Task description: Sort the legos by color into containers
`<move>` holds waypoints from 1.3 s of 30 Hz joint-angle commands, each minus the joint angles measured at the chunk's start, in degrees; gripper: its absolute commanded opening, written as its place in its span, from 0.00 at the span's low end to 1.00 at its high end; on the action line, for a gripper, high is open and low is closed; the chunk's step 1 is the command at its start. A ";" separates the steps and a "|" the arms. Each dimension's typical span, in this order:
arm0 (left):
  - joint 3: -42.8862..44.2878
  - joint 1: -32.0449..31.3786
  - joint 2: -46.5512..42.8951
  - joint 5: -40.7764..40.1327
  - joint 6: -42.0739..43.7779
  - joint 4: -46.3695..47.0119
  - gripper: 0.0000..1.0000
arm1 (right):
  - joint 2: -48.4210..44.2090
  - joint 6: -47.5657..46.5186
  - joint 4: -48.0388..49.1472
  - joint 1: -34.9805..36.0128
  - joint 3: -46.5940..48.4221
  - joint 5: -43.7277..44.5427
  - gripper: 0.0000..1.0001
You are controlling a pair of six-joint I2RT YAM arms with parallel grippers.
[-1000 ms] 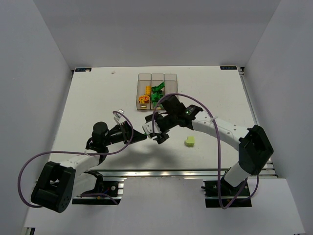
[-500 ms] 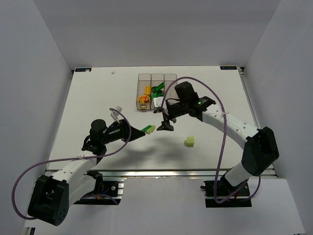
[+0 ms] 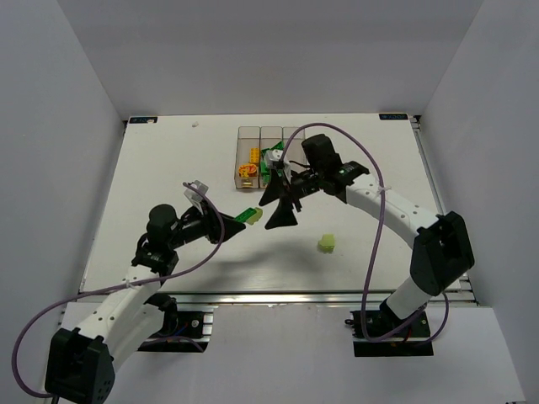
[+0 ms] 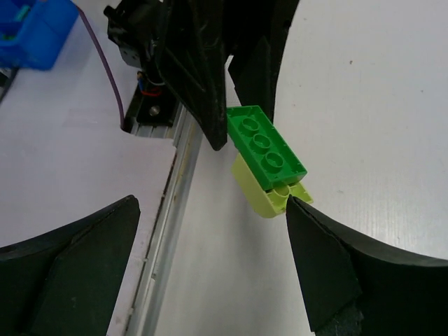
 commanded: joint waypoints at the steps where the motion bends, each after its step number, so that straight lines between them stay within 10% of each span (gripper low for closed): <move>1: 2.34 -0.08 -2.15 -0.59 5.08 -2.74 0.23 | 2.05 13.82 9.86 0.08 -0.76 -3.55 0.89; 39: 3.22 -0.44 -4.62 -0.32 5.96 -0.11 0.23 | 12.07 14.91 12.60 0.60 5.83 -6.80 0.71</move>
